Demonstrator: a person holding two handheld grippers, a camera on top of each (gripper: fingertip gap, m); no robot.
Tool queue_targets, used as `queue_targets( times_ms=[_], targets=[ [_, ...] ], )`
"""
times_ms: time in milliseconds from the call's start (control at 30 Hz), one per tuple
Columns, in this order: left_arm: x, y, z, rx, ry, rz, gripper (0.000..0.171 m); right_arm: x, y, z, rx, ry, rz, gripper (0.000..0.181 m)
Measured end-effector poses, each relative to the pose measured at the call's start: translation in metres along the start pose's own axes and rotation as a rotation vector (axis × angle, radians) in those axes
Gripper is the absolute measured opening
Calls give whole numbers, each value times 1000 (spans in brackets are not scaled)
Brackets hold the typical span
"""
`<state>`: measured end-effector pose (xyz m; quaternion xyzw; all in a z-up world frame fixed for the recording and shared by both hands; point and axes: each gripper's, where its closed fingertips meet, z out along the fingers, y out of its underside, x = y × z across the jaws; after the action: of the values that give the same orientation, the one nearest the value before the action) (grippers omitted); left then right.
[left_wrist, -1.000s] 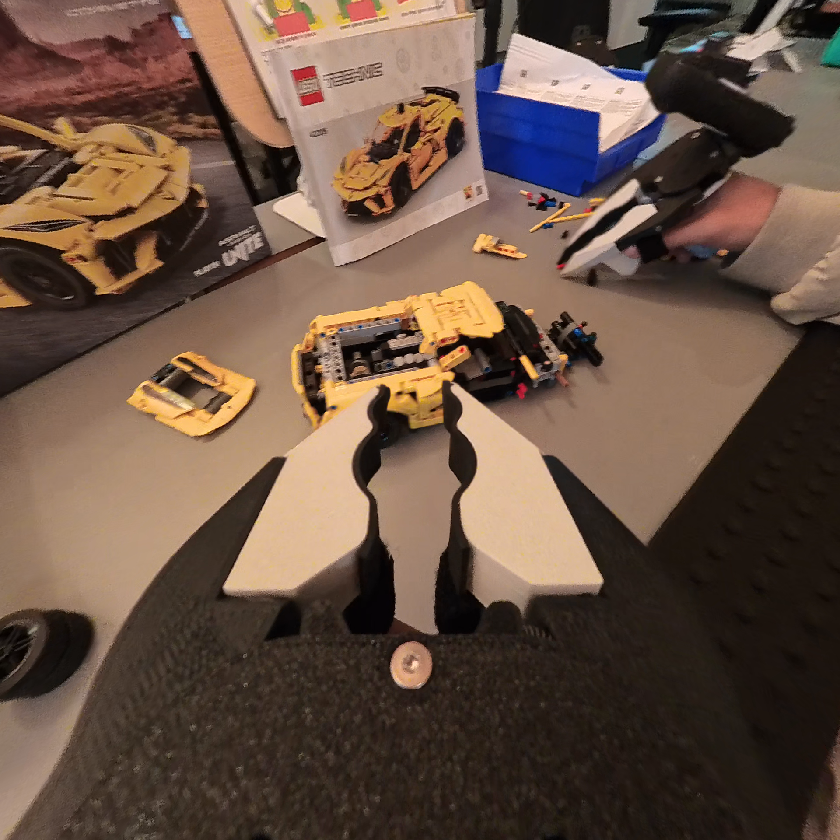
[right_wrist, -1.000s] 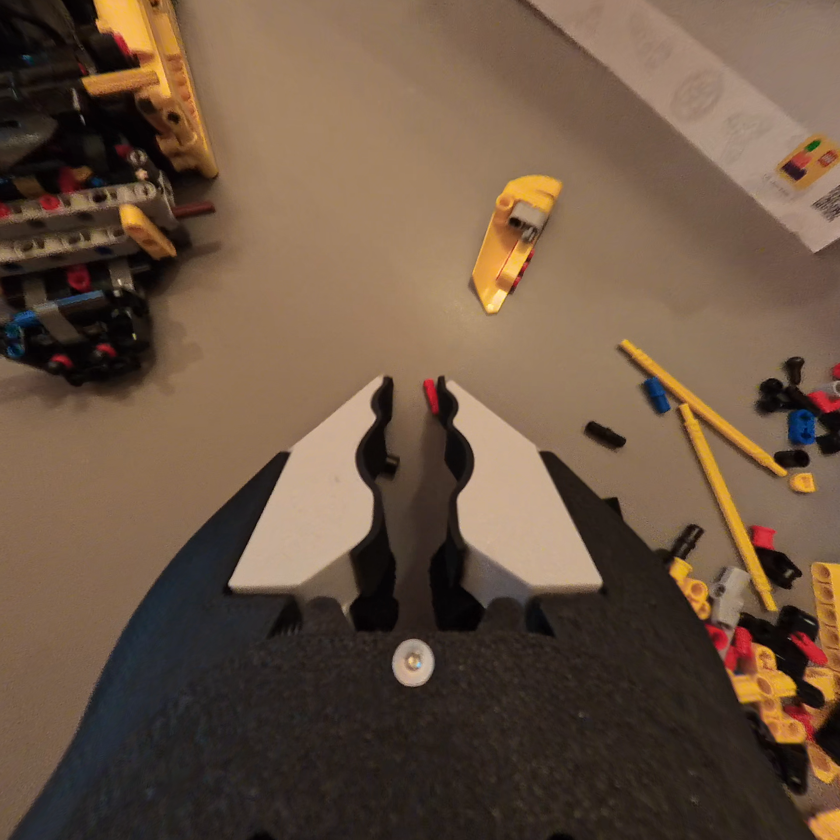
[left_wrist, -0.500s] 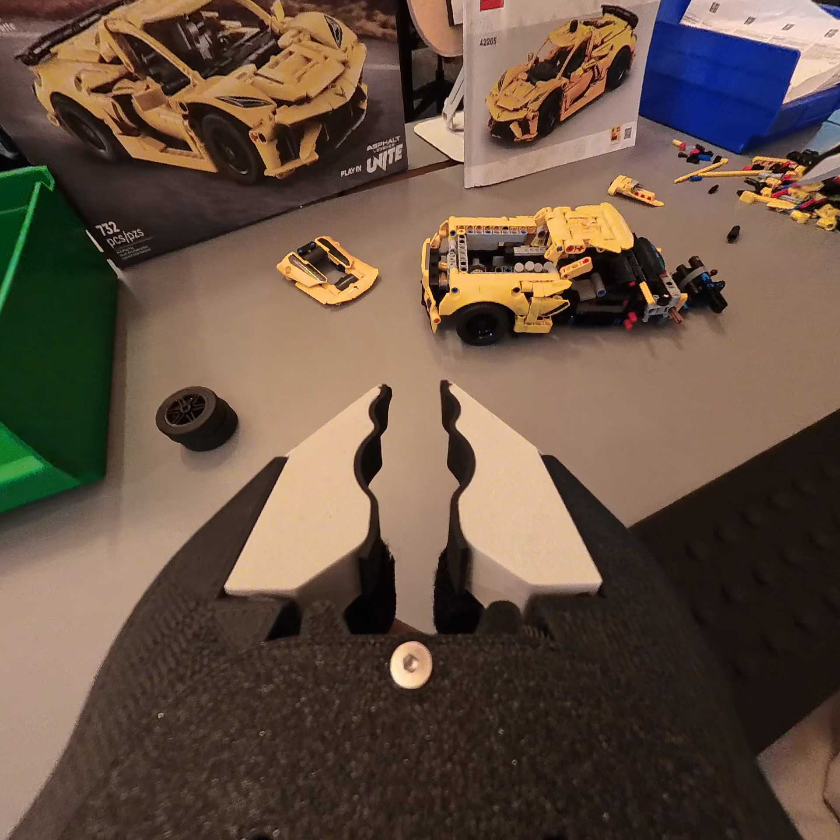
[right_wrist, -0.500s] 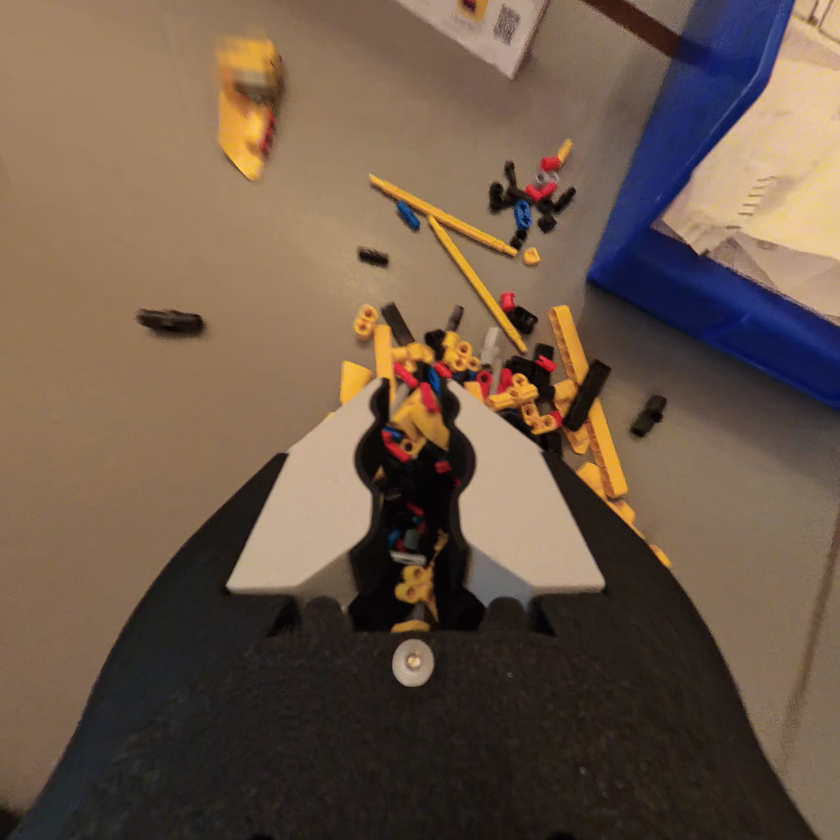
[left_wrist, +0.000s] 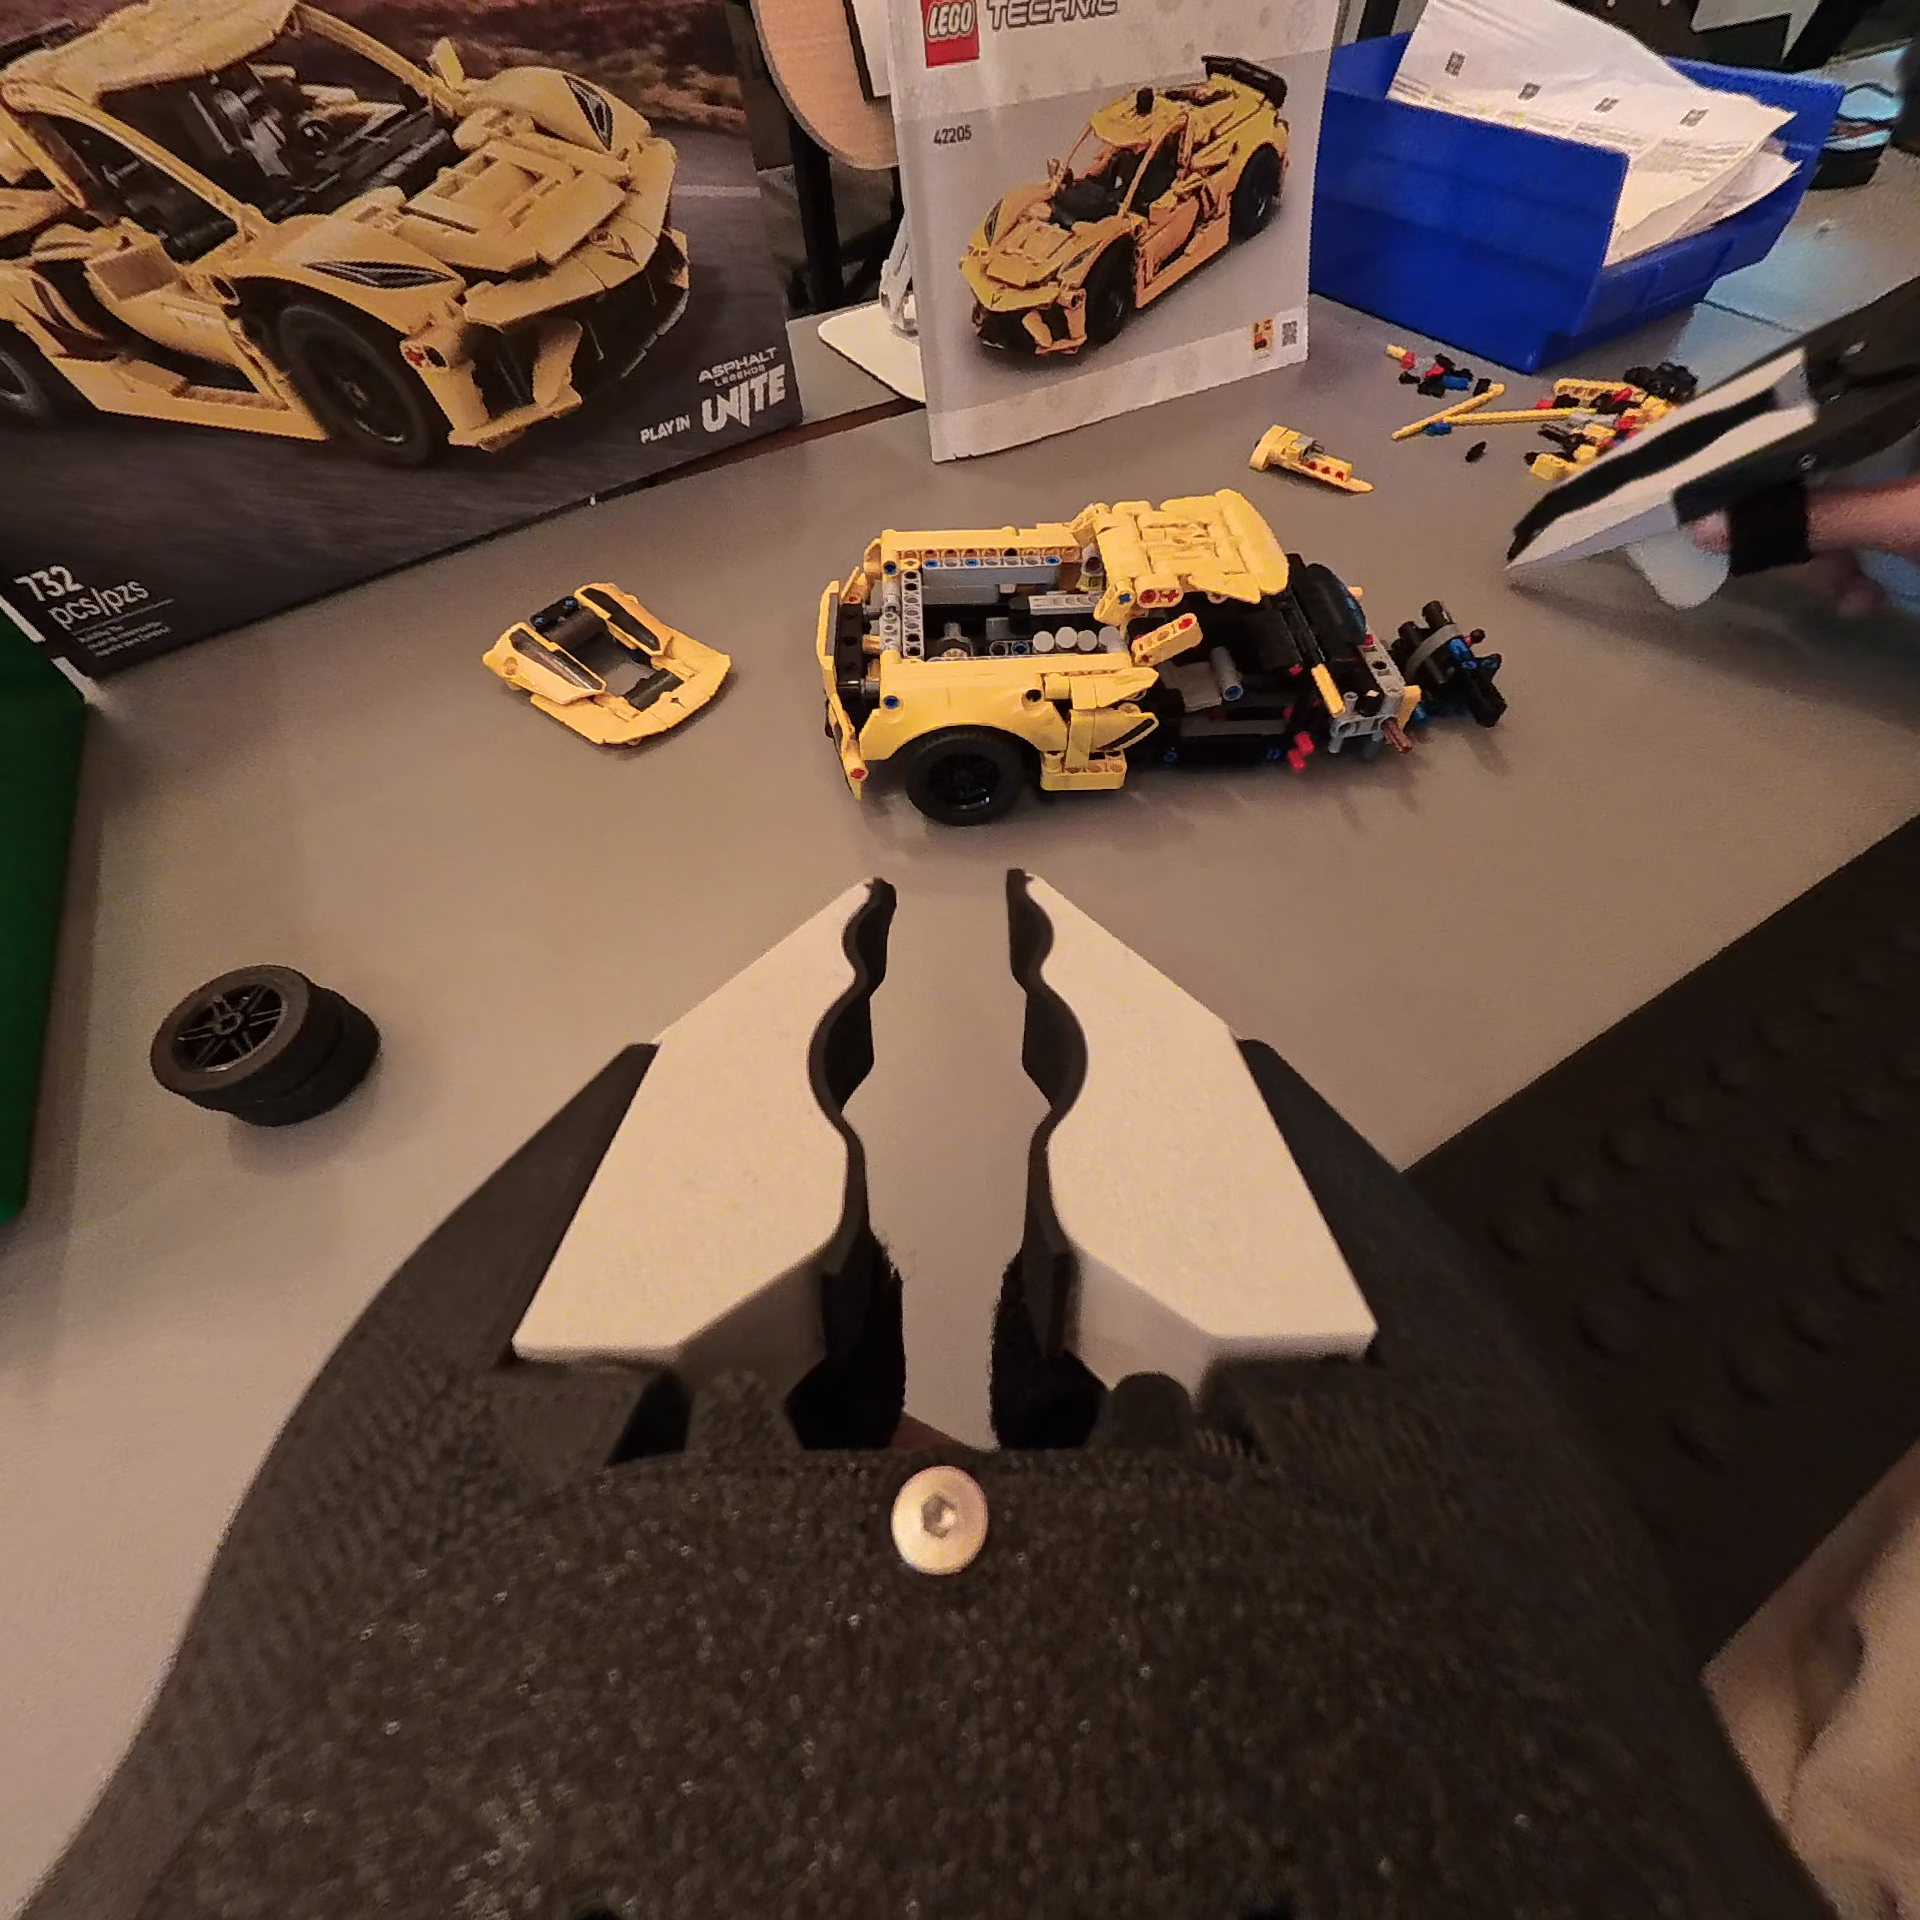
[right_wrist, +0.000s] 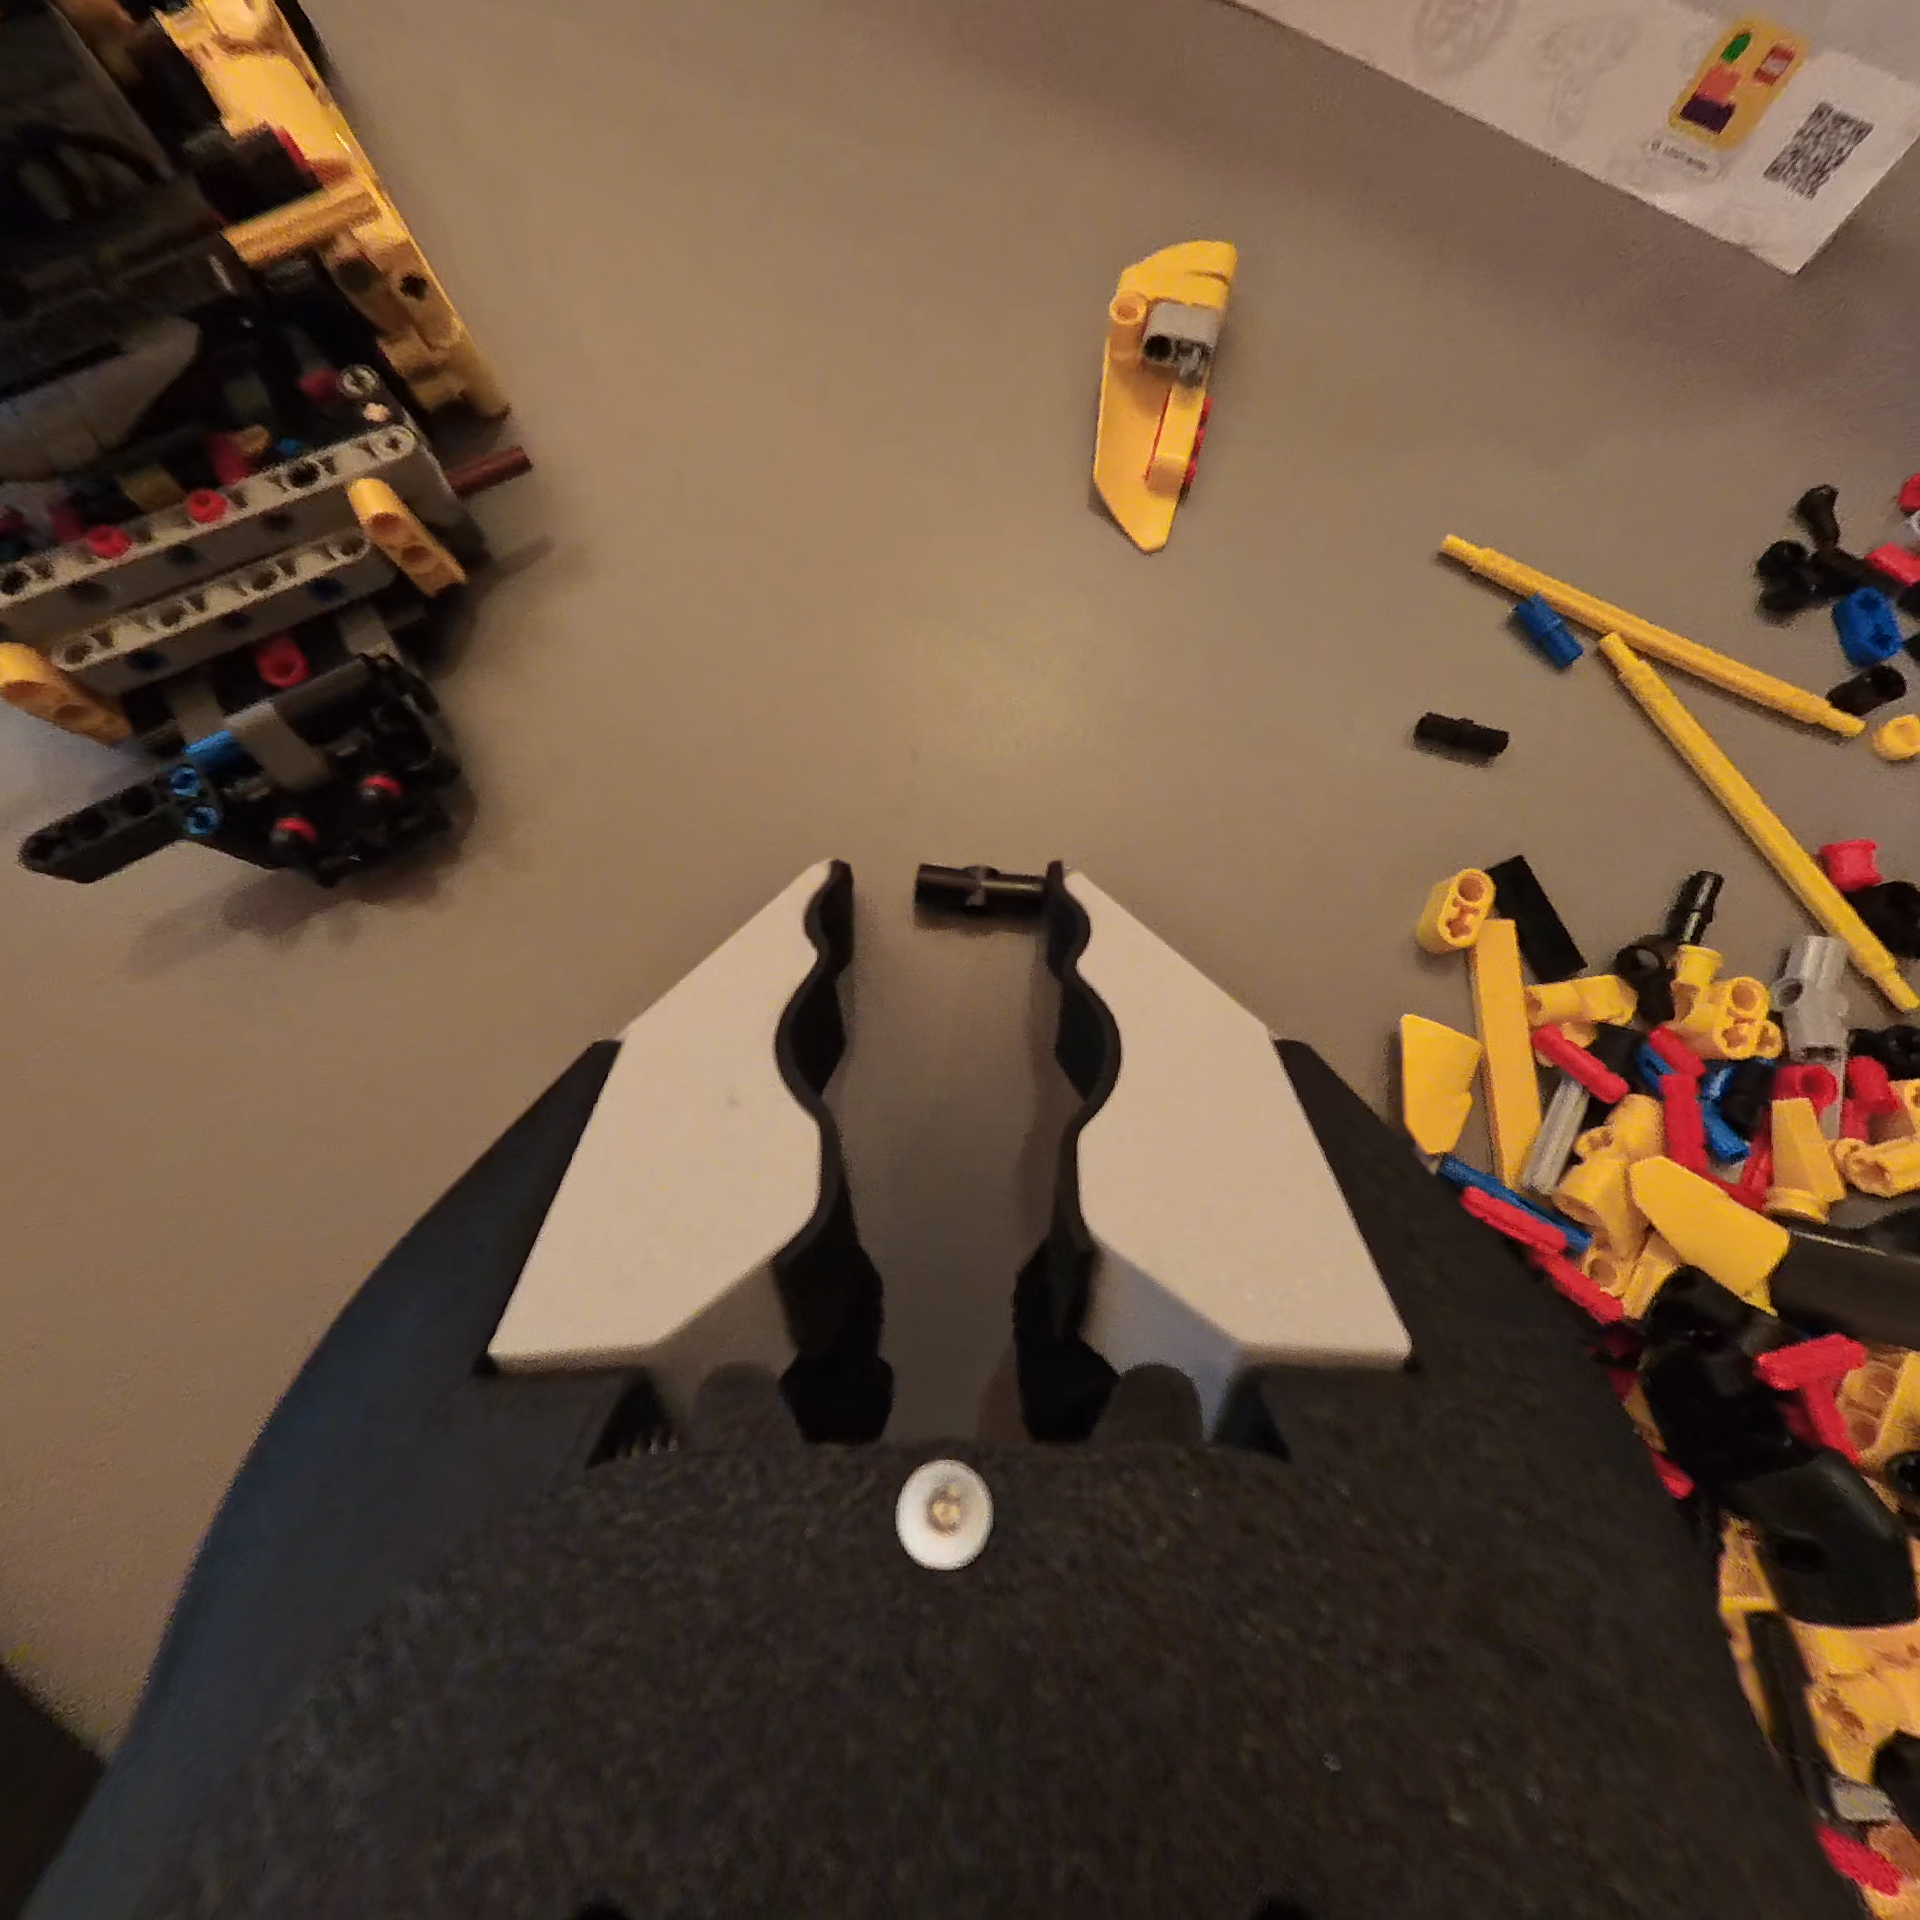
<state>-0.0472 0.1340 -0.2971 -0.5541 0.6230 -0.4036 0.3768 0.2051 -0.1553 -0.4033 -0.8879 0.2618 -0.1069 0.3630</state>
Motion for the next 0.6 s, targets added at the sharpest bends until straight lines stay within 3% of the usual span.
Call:
queue_targets(
  times_ms=[67,133,267,300,333,367,467,533,567,600],
  targets=[
    [0,1,1,0,5,-9,22,5,0,-1,1,39,-18,23],
    [-1,2,2,-1,2,-8,22,21,-2,-10,1,114,-40,23],
    [-2,5,3,-8,1,-9,22,89,18,-45,-47,329,-4,22],
    [-3,6,3,-8,2,-13,22,94,22,-46,-48,302,15,26],
    [-3,7,5,-9,6,-20,22,97,20,-47,-26,278,32,42],
    [-4,7,6,-10,9,-28,22,96,14,-47,3,262,36,51],
    [-4,9,12,-16,21,-64,22,64,-29,-30,94,157,-27,50],
    [-4,9,16,-20,31,-99,22,35,-57,2,102,69,-67,54],
    [-5,7,17,-19,26,-122,22,27,-65,21,88,49,-74,43],
    [-10,5,18,-13,1,-161,21,24,-70,40,67,43,-91,44]
  ],
)
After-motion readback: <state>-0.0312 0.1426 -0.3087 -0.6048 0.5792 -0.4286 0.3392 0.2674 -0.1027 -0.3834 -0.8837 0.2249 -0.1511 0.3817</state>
